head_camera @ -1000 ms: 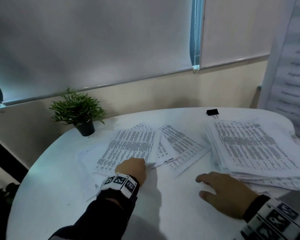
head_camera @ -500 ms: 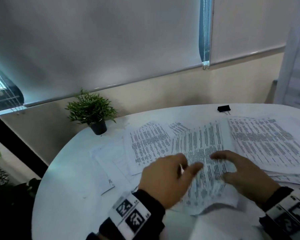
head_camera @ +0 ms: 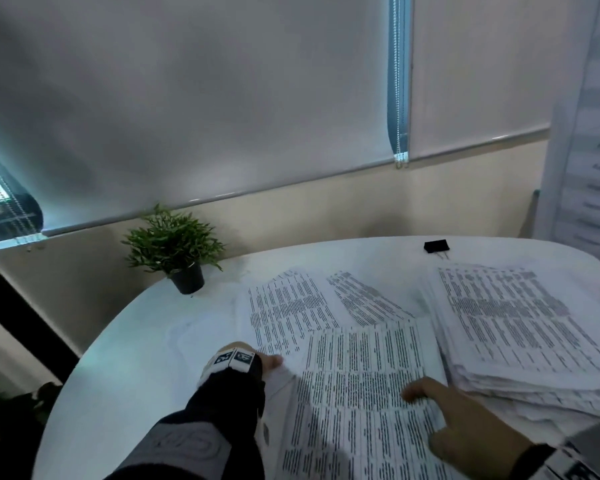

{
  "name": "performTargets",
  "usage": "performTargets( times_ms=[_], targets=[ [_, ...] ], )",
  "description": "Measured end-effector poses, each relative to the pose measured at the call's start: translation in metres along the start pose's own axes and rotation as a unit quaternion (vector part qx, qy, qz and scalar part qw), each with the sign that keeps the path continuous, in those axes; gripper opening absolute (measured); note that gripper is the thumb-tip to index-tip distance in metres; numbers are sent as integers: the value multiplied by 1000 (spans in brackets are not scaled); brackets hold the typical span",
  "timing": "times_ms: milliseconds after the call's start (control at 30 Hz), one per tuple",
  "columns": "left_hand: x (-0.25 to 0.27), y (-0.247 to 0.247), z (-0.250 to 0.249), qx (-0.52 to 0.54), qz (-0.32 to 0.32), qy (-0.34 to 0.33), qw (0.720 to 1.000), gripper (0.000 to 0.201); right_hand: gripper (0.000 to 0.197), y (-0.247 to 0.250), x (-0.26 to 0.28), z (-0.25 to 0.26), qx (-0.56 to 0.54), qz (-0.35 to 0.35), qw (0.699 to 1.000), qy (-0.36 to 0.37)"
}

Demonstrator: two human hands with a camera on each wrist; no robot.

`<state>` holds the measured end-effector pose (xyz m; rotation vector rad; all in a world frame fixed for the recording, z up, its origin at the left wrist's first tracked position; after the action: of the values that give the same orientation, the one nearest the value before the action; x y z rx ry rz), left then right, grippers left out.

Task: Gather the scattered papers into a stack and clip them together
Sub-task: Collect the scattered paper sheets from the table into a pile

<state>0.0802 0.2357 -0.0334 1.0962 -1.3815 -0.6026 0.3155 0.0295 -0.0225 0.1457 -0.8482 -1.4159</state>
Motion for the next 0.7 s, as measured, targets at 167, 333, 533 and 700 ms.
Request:
performTargets(
  times_ms=[167,333,533,700],
  targets=[
    [5,5,-9,12,-25,-28,999,31,50,-2,-1,-3,-6,7,1000,-10],
    [-3,27,5,299,-107,-75,945,15,51,-3,1,-8,-11,1,1000,-2],
    [62,80,29,495,-94,-217,836,11,51,1,-2,-12,-60,-36,997,16],
    [122,13,26,392,109,-253,878,5,97,4,-6,10,-384,-58,921,-9]
  ],
)
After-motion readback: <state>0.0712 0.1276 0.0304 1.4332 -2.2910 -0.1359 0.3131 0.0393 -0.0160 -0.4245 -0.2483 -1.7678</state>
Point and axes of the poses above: each hand's wrist, its own x-axis away from the middle knuckle, its own y-axis out of the back of the hand, z = x × y, the point moved 3 cm from there along -x, towards the middle knuckle, and after that the axes turned 4 degrees about z, right-handed, at the moved point
